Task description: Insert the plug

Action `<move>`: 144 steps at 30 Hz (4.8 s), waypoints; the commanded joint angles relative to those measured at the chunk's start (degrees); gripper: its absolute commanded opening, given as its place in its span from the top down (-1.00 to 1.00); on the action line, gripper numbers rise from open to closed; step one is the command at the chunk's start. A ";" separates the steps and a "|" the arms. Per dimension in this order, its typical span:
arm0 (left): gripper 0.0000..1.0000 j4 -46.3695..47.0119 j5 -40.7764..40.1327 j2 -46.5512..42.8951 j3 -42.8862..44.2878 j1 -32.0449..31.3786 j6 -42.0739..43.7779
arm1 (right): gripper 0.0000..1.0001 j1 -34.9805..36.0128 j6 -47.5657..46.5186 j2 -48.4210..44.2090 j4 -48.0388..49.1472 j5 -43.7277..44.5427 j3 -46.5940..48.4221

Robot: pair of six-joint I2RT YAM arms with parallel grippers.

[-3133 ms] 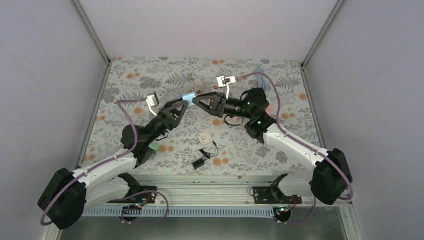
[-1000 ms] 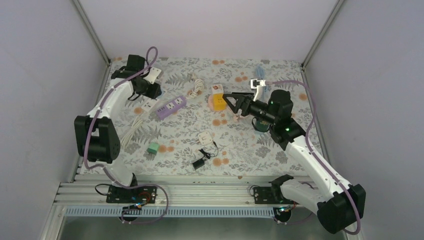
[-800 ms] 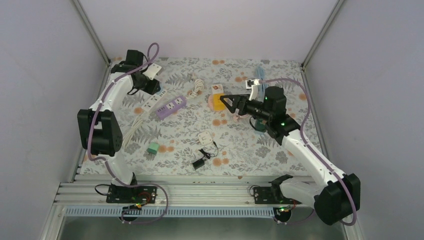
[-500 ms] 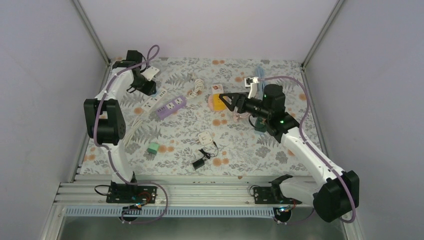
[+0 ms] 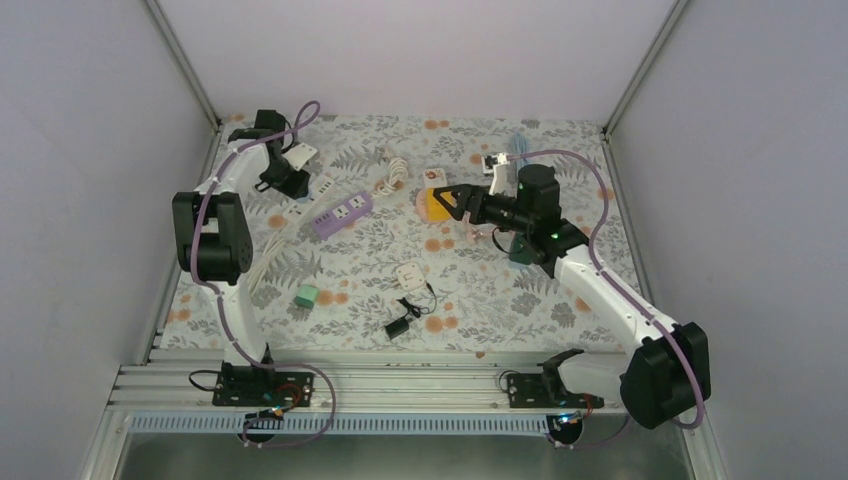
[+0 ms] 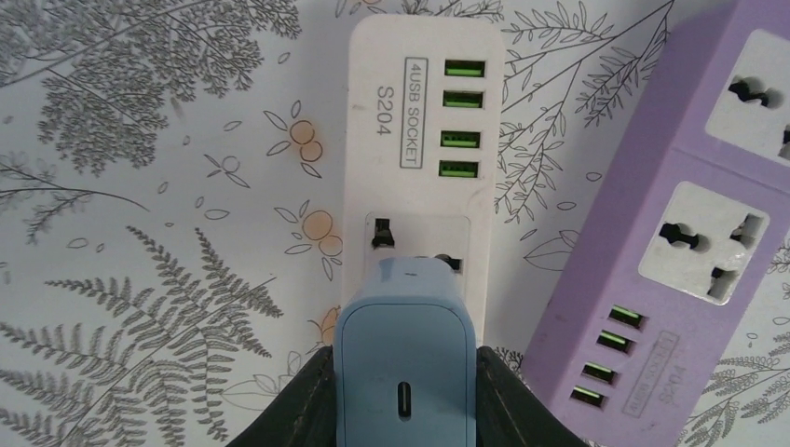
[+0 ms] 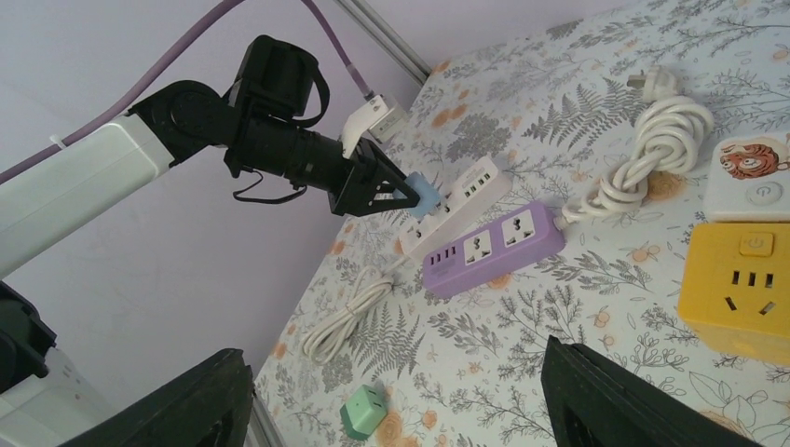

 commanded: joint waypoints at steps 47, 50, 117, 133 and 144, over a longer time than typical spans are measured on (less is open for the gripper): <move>-0.93 8.75 1.66 -10.70 1.12 0.93 -1.89 | -0.58 -0.35 1.16 -0.26 -0.16 1.52 -0.71; -1.00 13.12 2.37 -17.38 -0.71 0.93 -3.96 | -0.58 -0.35 0.94 -0.38 -0.09 1.95 -0.92; -1.00 32.09 21.26 -68.63 -48.37 4.89 -35.98 | -0.64 40.61 -20.61 29.41 -27.88 31.32 8.39; -1.00 31.71 21.46 -68.29 -48.41 4.00 -35.72 | -0.29 40.74 -16.69 28.30 -23.53 30.22 6.96; -1.00 32.17 22.33 -68.43 -48.91 2.62 -35.18 | -0.03 40.70 -14.70 26.57 -20.28 30.76 5.80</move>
